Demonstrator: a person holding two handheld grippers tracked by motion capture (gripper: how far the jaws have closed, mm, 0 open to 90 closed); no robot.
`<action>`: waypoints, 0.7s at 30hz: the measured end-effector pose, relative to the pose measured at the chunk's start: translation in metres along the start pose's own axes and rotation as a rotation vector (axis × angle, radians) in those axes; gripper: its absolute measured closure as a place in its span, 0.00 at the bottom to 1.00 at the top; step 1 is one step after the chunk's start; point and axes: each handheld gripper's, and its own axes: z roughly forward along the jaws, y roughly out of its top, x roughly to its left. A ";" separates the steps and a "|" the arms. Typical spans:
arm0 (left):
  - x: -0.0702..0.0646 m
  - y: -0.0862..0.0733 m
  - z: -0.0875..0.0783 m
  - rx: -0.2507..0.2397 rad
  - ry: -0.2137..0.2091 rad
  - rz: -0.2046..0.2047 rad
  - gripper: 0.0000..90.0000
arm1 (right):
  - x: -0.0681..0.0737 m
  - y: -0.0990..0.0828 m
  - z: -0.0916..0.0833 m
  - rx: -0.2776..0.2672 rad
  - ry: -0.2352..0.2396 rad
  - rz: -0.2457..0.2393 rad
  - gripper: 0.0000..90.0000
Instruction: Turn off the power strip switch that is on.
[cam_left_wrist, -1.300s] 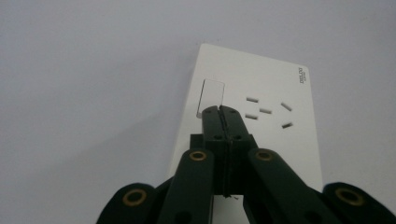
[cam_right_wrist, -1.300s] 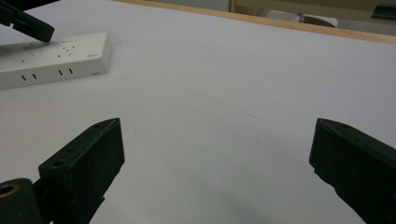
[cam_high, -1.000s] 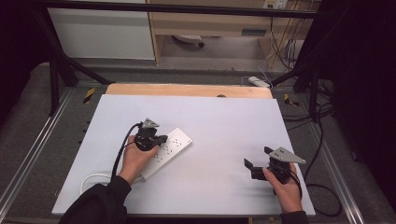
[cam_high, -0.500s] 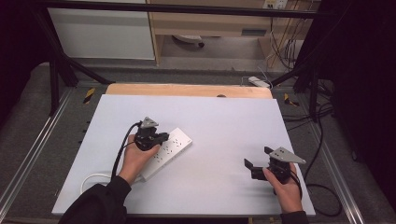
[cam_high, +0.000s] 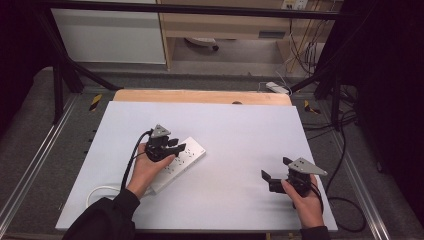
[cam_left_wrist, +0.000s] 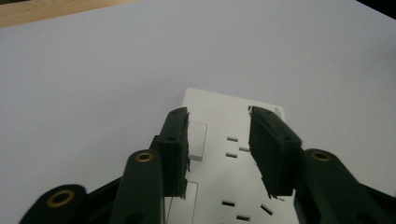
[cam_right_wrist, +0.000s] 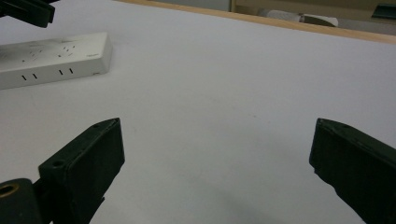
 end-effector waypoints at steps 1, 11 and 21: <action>0.000 0.000 0.000 -0.003 0.001 0.000 0.60 | 0.000 0.000 0.000 0.001 0.000 -0.002 0.04; -0.008 0.003 0.003 -0.031 -0.016 0.020 0.35 | 0.000 0.000 0.000 0.001 0.001 -0.001 0.04; -0.012 0.006 0.005 -0.026 -0.003 -0.010 0.13 | 0.000 0.000 0.000 0.003 0.002 0.000 0.04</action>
